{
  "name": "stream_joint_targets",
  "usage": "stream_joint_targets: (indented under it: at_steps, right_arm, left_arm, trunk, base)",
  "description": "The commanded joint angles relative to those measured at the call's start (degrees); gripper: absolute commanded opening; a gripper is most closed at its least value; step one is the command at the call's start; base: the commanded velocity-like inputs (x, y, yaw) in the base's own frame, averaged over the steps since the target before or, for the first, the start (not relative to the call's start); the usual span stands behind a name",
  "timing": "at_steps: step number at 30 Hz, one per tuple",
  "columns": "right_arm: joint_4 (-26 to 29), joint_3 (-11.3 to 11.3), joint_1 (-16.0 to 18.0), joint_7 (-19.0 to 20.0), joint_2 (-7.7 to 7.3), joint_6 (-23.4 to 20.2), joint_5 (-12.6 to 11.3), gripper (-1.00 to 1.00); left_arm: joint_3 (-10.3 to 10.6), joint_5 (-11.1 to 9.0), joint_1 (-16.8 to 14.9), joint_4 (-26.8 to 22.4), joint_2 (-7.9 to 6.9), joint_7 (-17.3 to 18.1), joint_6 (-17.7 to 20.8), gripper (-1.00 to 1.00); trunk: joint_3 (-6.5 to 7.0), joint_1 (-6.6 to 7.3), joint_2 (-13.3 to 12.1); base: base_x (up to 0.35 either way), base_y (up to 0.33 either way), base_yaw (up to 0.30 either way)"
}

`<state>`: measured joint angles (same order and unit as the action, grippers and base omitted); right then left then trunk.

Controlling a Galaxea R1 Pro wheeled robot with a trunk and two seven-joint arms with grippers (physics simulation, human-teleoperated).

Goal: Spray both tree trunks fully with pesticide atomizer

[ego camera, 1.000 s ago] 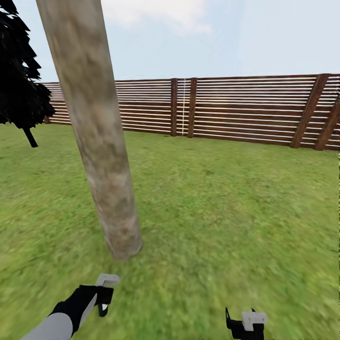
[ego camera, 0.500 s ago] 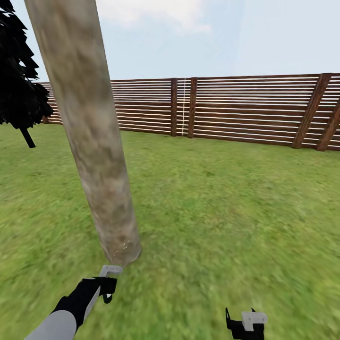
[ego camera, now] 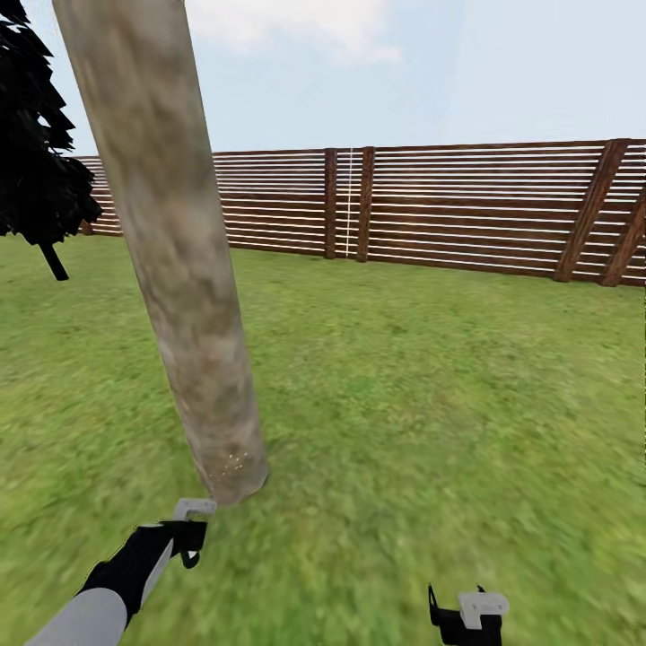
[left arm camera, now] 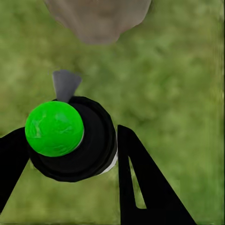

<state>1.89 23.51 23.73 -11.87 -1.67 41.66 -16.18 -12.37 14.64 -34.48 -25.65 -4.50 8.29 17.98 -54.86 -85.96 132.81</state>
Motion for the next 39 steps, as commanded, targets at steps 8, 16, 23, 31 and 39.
stream_joint_targets:
  at_steps: [8, 16, 23, 31, 39]
  right_arm:
    - [-0.05, 0.04, 0.00, 0.00, -0.01, 0.00, 0.09, 1.00]
    - [-0.05, 0.04, 0.00, 0.00, -0.09, 0.00, 0.09, 1.00]
    - [-0.05, 0.04, 0.00, 0.00, -0.09, 0.00, 0.09, 1.00]
    - [-0.05, 0.04, 0.00, 0.00, -0.09, 0.00, 0.09, 1.00]
    - [-0.05, 0.04, 0.00, 0.00, -0.09, 0.00, 0.09, 1.00]
  left_arm:
    - [-0.34, -0.19, -0.93, -3.15, -2.31, 0.14, 0.86, -1.00]
    - [0.19, 0.01, -1.19, -4.16, 2.99, 0.08, 0.98, -1.00]
    - [-0.14, -0.10, -5.88, -4.33, -3.52, 0.24, 9.46, -1.00]
    - [0.49, 0.08, -6.60, -5.32, 2.12, 0.32, 9.53, -1.00]
    - [1.34, -0.10, -6.44, -12.02, 1.17, 0.59, 12.01, -1.00]
  trunk:
    - [0.00, 0.00, 0.00]
    - [0.00, 0.00, 0.00]
    - [0.00, 0.00, 0.00]
    - [0.00, 0.00, 0.00]
    - [0.00, 0.00, 0.00]
  base:
    - [-0.030, 0.000, 0.000]
    - [-0.144, 0.000, 0.000]
    - [-0.004, 0.000, 0.000]
    - [0.000, 0.000, 0.000]
    - [-0.074, 0.015, 0.000]
